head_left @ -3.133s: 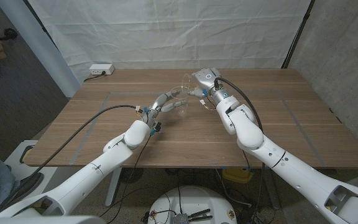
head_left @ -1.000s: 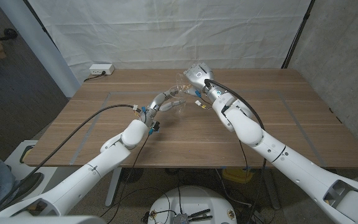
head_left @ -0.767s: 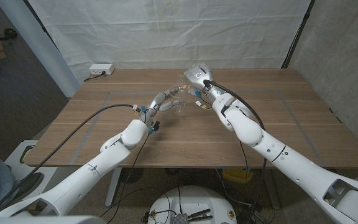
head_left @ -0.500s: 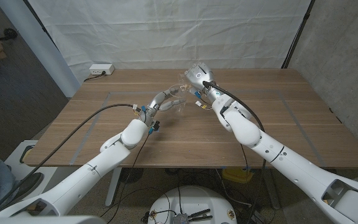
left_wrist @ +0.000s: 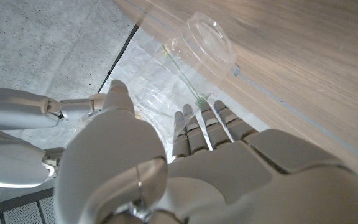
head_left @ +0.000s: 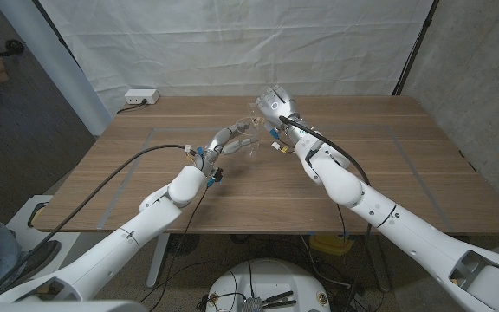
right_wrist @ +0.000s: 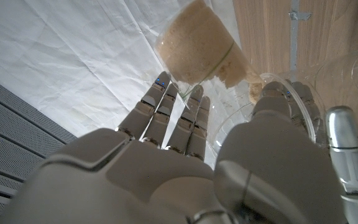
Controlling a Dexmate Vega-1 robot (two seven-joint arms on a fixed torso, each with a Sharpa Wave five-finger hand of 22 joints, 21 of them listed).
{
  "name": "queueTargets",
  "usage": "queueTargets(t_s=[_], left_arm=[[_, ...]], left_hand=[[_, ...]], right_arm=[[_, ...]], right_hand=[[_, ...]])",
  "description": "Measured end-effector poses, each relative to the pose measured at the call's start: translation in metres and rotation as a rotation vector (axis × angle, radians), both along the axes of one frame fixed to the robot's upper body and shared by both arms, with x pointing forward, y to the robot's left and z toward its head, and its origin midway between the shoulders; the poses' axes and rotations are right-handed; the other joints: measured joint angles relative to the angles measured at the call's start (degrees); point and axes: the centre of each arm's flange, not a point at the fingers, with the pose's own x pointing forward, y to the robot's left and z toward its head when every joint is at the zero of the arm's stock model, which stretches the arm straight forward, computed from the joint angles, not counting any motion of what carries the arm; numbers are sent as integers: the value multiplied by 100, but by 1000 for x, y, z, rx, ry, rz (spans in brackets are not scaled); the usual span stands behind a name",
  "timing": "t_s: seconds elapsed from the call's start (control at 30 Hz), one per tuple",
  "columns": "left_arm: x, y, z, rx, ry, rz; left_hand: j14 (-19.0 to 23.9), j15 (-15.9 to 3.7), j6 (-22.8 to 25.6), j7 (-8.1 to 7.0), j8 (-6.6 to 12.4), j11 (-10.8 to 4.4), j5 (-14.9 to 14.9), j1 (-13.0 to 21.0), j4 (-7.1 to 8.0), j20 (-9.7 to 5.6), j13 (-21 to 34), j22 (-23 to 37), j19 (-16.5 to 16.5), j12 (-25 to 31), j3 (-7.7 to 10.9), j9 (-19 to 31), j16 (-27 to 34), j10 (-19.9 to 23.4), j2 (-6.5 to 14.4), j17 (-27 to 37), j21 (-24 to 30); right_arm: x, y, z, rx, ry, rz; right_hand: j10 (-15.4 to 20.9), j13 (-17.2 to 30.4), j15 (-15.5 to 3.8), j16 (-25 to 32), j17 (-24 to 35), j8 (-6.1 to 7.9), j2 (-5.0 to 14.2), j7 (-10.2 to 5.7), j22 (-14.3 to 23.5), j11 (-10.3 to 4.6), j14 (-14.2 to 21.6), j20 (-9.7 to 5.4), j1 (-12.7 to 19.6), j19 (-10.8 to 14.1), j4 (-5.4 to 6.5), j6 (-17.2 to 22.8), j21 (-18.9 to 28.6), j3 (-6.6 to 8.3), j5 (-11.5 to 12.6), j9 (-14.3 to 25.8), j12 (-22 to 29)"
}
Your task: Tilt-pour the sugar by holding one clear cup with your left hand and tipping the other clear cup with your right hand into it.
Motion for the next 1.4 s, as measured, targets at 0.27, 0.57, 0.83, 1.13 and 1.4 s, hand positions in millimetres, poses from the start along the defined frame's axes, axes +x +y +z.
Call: queueTargets(t_s=[0.27,0.57,0.83,1.13,1.4], left_arm=[[-4,2,4,-25,17,-25],[-6,3,4,-36,26,-34],[-10,3,4,-42,29,-36],[-12,2,5,-46,29,-36],[-14,1,5,-49,28,-35]], left_hand=[[0,0,-1,42,0,30,0,-1,0,0,0,0,0,0,0,17,0,-30,0,0,0],[0,0,-1,42,0,30,0,-2,0,0,0,29,0,0,0,17,0,-30,1,0,0],[0,0,-1,42,-1,30,0,-3,0,0,0,29,0,0,0,17,0,-30,1,0,0],[0,0,-2,41,-18,30,0,-4,25,0,0,29,0,0,-25,16,0,-30,1,0,0],[63,0,48,-8,18,3,0,-5,25,-31,0,28,31,0,-25,8,0,18,1,0,0]], right_arm=[[-4,0,-1,-58,-44,-31],[-3,0,0,-87,-51,-29],[-1,2,-2,-118,-62,-32],[-3,4,-3,-129,-80,-25],[-3,6,-3,-128,-82,-18]], right_hand=[[-1,6,2,-23,0,-11,1,0,0,0,-103,1,31,-61,0,0,0,0,-6,5,0],[-26,6,10,-23,1,-12,-30,-1,-1,-34,-133,31,107,-91,-24,0,-36,24,-18,4,-43],[-30,6,-3,-22,1,-18,-7,-1,-1,-34,-147,31,174,-152,-24,0,-34,24,6,2,-45],[-53,6,-20,-22,1,-39,22,1,15,-54,-164,31,247,-152,-47,64,-33,47,6,-1,-60],[-54,6,-20,-22,6,-17,23,0,27,-54,-164,31,246,-152,-47,87,-33,47,5,4,-61]])
